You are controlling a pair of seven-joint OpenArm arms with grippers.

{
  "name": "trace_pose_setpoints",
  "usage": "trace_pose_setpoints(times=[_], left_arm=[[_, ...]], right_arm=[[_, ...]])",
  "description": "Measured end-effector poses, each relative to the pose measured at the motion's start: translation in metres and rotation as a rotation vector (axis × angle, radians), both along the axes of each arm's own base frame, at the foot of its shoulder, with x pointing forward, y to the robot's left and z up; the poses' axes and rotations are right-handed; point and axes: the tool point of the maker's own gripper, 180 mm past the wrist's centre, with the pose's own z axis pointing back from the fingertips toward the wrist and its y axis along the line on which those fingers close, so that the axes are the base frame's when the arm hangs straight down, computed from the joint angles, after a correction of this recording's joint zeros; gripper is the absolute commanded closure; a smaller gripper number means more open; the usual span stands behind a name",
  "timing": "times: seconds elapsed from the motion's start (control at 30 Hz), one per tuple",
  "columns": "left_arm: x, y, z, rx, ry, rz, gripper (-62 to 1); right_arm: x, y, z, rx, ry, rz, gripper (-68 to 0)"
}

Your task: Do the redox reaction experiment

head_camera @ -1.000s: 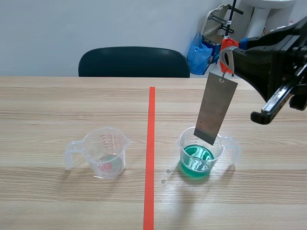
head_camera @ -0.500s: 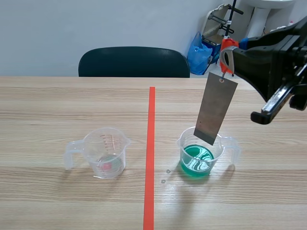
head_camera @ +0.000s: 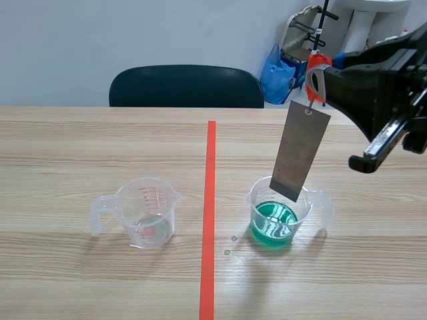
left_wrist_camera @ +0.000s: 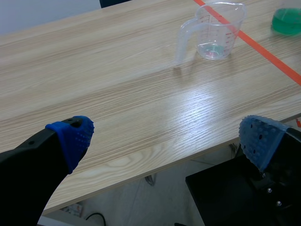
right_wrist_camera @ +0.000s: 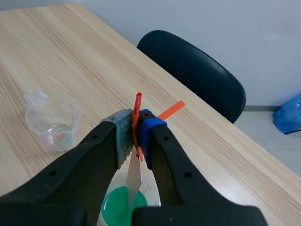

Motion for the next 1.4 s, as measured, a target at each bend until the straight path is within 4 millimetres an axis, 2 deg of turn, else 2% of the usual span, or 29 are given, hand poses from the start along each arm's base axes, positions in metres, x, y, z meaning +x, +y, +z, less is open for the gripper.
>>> trace_pose_setpoints(times=[0.43,0.47,0.5,0.63,0.67,0.73,0.77,0.93,1.17,1.4], left_arm=[[0.000,0.000,0.000,0.000,0.000,0.000,-62.3],[0.000,0.000,0.000,0.000,0.000,0.000,-58.6],[0.000,0.000,0.000,0.000,0.000,0.000,-51.9],[0.001,0.000,0.000,-0.001,0.003,-0.010,-20.2],[0.003,-0.001,-0.001,-0.001,0.008,-0.022,-14.2],[0.011,-0.001,-0.004,-0.003,0.019,-0.056,-6.5],[0.018,-0.001,-0.005,-0.003,0.015,-0.076,-4.3],[0.059,-0.009,-0.011,-0.071,0.064,-0.223,-4.1],[0.129,-0.044,-0.004,-0.197,0.080,-0.448,-4.0],[0.200,-0.084,0.007,-0.174,0.033,-0.562,-4.0]], right_arm=[[0.000,0.000,0.000,0.000,0.000,0.000,-0.6],[0.000,0.000,0.000,0.000,0.000,0.000,-0.6],[0.000,0.000,0.000,0.000,0.000,0.000,-0.6],[0.000,0.000,0.000,0.000,0.000,0.000,-0.6],[0.000,0.000,0.000,0.001,0.000,0.000,-0.6],[0.000,0.000,0.000,0.004,0.001,0.001,-0.6],[0.000,0.000,0.000,0.004,0.001,0.001,-0.6],[0.000,0.000,0.001,0.004,0.000,0.001,-0.6],[0.000,0.000,-0.001,-0.001,0.006,-0.001,-0.6],[0.000,0.000,-0.001,-0.001,0.006,-0.001,-0.6]])
